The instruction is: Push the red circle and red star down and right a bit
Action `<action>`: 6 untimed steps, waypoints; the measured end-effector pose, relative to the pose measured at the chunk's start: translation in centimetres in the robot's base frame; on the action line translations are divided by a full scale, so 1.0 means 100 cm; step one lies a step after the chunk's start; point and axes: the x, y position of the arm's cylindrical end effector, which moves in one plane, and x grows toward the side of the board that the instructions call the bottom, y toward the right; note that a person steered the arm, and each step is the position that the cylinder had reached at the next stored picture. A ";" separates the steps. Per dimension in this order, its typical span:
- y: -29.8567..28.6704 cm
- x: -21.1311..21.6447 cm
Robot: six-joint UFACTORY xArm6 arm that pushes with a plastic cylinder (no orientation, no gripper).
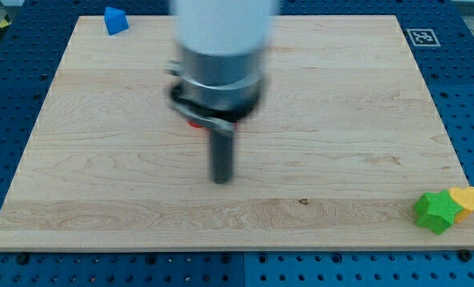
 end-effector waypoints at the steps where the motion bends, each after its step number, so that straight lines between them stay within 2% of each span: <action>1: -0.116 -0.052; 2: -0.137 -0.110; 3: -0.104 -0.144; 4: -0.054 -0.141; 6: -0.014 -0.103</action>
